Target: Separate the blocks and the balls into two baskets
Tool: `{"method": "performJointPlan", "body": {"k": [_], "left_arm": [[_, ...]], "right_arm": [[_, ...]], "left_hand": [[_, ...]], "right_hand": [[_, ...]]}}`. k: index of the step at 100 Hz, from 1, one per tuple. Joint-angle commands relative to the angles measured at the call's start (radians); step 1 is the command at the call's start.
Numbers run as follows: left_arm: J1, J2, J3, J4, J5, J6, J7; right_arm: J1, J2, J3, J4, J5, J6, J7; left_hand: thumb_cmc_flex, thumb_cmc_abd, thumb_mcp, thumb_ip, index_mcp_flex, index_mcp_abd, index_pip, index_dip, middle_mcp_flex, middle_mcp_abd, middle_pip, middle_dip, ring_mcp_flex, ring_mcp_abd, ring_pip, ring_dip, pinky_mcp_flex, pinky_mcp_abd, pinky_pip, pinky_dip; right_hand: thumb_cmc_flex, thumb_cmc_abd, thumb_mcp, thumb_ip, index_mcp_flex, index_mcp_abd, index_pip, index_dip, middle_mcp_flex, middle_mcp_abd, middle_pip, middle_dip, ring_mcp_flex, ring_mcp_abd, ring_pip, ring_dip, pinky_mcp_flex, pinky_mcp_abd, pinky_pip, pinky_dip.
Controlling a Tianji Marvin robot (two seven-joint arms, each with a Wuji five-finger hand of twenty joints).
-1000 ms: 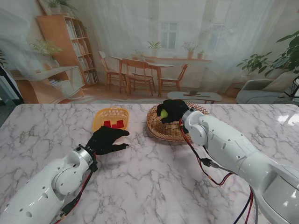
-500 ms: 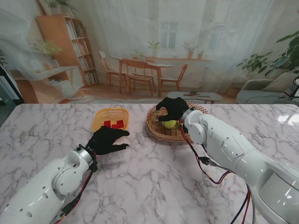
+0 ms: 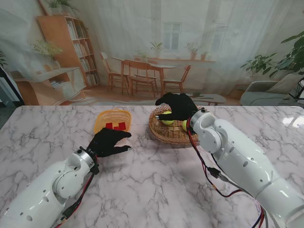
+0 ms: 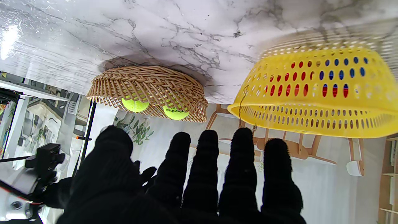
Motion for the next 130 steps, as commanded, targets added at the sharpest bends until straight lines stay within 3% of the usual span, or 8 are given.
{"method": "performJointPlan", "body": {"k": [1,20,34,59,85,104,130], "left_arm": [[0.001,-0.002,-0.001,0.004,0.001,-0.002,-0.008],[0.002,-0.003,-0.006,0.006,0.001,-0.007,0.001],[0.006,-0.004,-0.011,0.003,-0.001,-0.017,0.008],[0.004,-0.012,-0.007,0.016,-0.022,-0.048,0.045],[0.031,-0.009,-0.018,-0.020,-0.022,-0.045,0.022],[0.037,-0.009,-0.023,-0.021,-0.031,-0.036,0.013],[0.020,-0.008,-0.011,0.002,-0.042,-0.038,0.002]], "right_arm": [[-0.045,0.015,0.013,-0.044,0.000,-0.006,-0.005],[-0.191,0.033,0.127,-0.208,-0.029,-0.031,0.018],[-0.265,0.033,0.176,-0.271,0.012,-0.033,0.035],[-0.392,0.021,0.217,-0.324,0.010,-0.043,-0.067],[-0.425,-0.003,0.201,-0.248,0.062,-0.037,-0.166],[-0.395,-0.010,0.162,-0.152,0.117,-0.029,-0.157],[-0.376,-0.014,0.140,-0.116,0.123,-0.055,-0.167]], "left_hand": [[-0.006,0.046,-0.026,-0.007,0.010,-0.009,-0.008,0.000,0.003,-0.004,-0.005,0.002,-0.002,-0.003,-0.005,-0.003,-0.015,0.023,-0.013,0.018],[-0.005,0.045,-0.026,-0.007,0.011,-0.008,-0.008,0.000,0.002,-0.004,-0.004,0.002,-0.002,-0.003,-0.005,-0.003,-0.015,0.024,-0.014,0.018],[-0.005,0.045,-0.026,-0.007,0.010,-0.009,-0.008,0.000,0.003,-0.003,-0.004,0.002,-0.001,-0.002,-0.004,-0.003,-0.016,0.025,-0.013,0.019],[-0.006,0.050,-0.025,-0.006,0.013,-0.007,-0.004,0.002,0.009,-0.008,0.004,0.006,0.004,-0.006,0.001,0.000,-0.014,0.022,-0.010,0.021],[-0.004,0.051,-0.026,-0.006,0.010,-0.007,-0.001,0.003,0.005,-0.010,0.009,0.008,0.003,-0.008,0.002,0.002,-0.014,0.021,-0.007,0.022],[-0.003,0.051,-0.025,-0.006,0.009,-0.006,0.000,0.003,0.002,-0.008,0.010,0.007,0.003,-0.008,0.002,0.003,-0.015,0.021,-0.006,0.022],[-0.004,0.050,-0.026,-0.006,0.008,-0.006,0.001,0.002,0.003,-0.009,0.012,0.007,0.003,-0.007,0.002,0.003,-0.016,0.022,-0.005,0.021]], "right_hand": [[-0.003,0.031,-0.020,0.028,0.013,0.012,-0.020,0.001,0.013,0.005,-0.027,-0.013,0.013,0.019,-0.043,-0.003,-0.015,0.029,-0.012,-0.014],[0.009,0.050,-0.068,0.036,0.050,-0.003,-0.042,0.010,0.065,-0.001,-0.055,-0.022,0.041,0.022,-0.058,0.002,-0.009,0.041,-0.017,-0.013],[0.019,0.059,-0.083,0.039,0.056,-0.002,-0.048,0.013,0.076,-0.001,-0.064,-0.024,0.050,0.022,-0.063,0.004,-0.010,0.044,-0.020,-0.013],[0.023,0.063,-0.101,0.041,0.060,-0.001,-0.050,0.018,0.093,-0.004,-0.056,-0.018,0.067,0.018,-0.062,0.010,-0.005,0.048,-0.021,-0.011],[0.022,0.062,-0.108,0.044,0.062,-0.001,-0.040,0.028,0.105,-0.016,-0.039,-0.005,0.077,0.007,-0.058,0.018,0.000,0.045,-0.024,-0.010],[0.008,0.078,-0.108,0.043,0.047,0.001,-0.038,0.030,0.095,-0.017,-0.030,0.001,0.069,0.004,-0.058,0.019,-0.003,0.041,-0.027,-0.011],[0.006,0.088,-0.106,0.043,0.045,0.000,-0.029,0.034,0.108,-0.024,-0.016,0.007,0.080,-0.001,-0.049,0.023,0.005,0.042,-0.021,-0.008]]}}
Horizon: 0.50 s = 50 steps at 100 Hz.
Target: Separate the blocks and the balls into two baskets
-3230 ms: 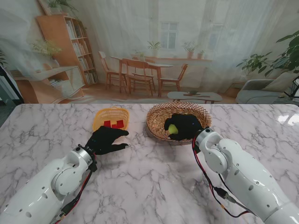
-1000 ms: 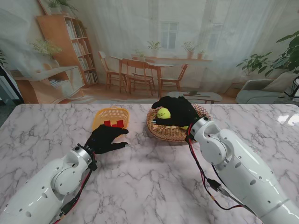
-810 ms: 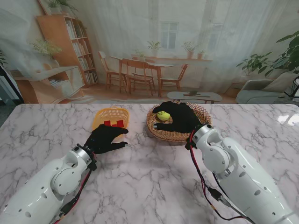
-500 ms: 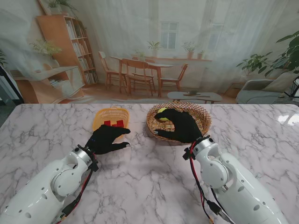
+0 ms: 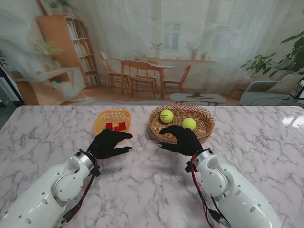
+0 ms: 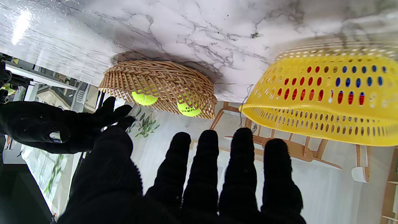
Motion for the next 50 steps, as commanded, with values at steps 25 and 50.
{"method": "performJointPlan", "body": {"k": [25,50], "left_arm": [[-0.067,-0.002,0.043,0.050,-0.012,0.005,-0.025],[-0.073,-0.002,0.041,0.055,-0.011,0.014,-0.025]], "right_arm": [[0.052,-0.012,-0.010,0.060,0.026,-0.024,-0.005],[0.071,-0.013,-0.017,0.086,0.028,-0.049,-0.006]], "left_hand": [[-0.003,0.050,-0.026,-0.006,0.009,-0.005,0.001,0.001,0.003,-0.007,0.013,0.007,0.003,-0.006,0.003,0.004,-0.016,0.022,-0.004,0.022],[-0.003,0.050,-0.026,-0.006,0.008,-0.004,0.000,0.000,0.004,-0.007,0.012,0.007,0.001,-0.004,0.002,0.004,-0.017,0.023,-0.004,0.021]], "right_hand": [[0.000,0.038,-0.004,0.018,-0.012,-0.005,0.005,0.023,0.006,-0.022,0.020,0.009,0.002,-0.023,-0.048,0.022,-0.003,-0.002,-0.008,-0.002],[-0.012,0.035,-0.003,0.016,-0.014,-0.008,0.007,0.022,-0.005,-0.022,0.018,0.009,-0.004,-0.025,-0.050,0.023,-0.005,-0.004,-0.009,0.000]]}}
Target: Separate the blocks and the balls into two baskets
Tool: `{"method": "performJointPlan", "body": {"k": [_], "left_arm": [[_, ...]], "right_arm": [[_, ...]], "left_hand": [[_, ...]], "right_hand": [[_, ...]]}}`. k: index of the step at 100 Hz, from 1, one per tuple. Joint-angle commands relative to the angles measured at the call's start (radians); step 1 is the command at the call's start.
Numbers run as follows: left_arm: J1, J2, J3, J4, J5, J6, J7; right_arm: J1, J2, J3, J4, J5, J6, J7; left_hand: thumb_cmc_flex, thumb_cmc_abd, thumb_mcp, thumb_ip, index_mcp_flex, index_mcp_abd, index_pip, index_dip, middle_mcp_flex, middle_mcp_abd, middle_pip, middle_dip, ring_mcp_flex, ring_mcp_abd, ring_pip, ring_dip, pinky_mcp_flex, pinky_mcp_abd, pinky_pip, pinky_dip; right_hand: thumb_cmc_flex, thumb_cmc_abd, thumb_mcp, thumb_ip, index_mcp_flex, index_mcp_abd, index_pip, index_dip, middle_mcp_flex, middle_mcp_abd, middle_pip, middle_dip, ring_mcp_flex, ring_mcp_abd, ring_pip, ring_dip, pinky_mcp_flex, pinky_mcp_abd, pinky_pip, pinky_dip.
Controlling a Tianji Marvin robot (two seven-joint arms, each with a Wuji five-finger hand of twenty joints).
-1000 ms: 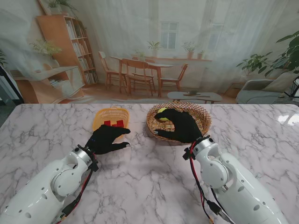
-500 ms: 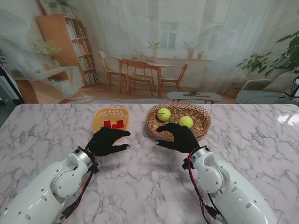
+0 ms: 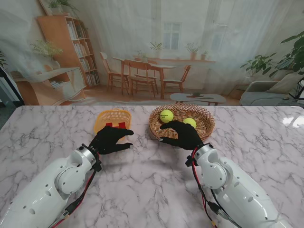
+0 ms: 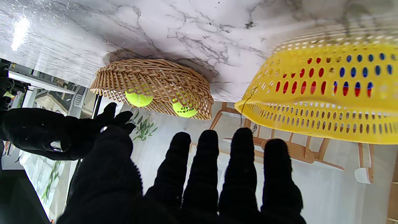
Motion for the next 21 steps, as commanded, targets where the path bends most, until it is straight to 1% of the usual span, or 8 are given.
{"method": "performJointPlan", "body": {"k": [1,10,21], "left_arm": [[0.007,-0.002,-0.006,-0.004,0.003,0.004,-0.011],[0.017,-0.001,-0.015,-0.018,0.014,0.002,-0.006],[0.032,0.000,-0.025,-0.035,0.027,-0.003,-0.003]], "right_arm": [[-0.006,0.002,0.002,-0.004,-0.018,-0.004,-0.003],[-0.025,0.004,0.014,-0.022,-0.023,-0.002,-0.002],[-0.052,0.010,0.033,-0.048,-0.053,-0.004,-0.011]], "left_hand": [[-0.002,0.051,-0.026,-0.006,0.008,-0.005,-0.001,0.000,0.004,-0.006,0.012,0.007,0.002,-0.006,0.003,0.004,-0.017,0.023,-0.004,0.021],[-0.003,0.050,-0.026,-0.006,0.008,-0.005,-0.001,0.000,0.005,-0.007,0.012,0.007,0.002,-0.006,0.002,0.004,-0.016,0.022,-0.004,0.021],[-0.003,0.050,-0.026,-0.006,0.008,-0.005,-0.001,0.000,0.005,-0.006,0.012,0.007,0.002,-0.005,0.003,0.004,-0.017,0.022,-0.005,0.020]], "right_hand": [[-0.012,0.035,-0.003,0.016,-0.014,-0.008,0.007,0.021,-0.005,-0.019,0.017,0.008,-0.004,-0.025,-0.050,0.023,-0.009,-0.004,-0.010,0.000],[-0.011,0.035,-0.001,0.016,-0.016,-0.007,0.007,0.020,-0.008,-0.019,0.016,0.008,-0.006,-0.025,-0.050,0.023,-0.010,-0.003,-0.011,0.001],[-0.010,0.036,0.000,0.016,-0.014,-0.007,0.008,0.020,-0.007,-0.017,0.016,0.008,-0.006,-0.023,-0.051,0.023,-0.011,-0.002,-0.011,0.001]]}}
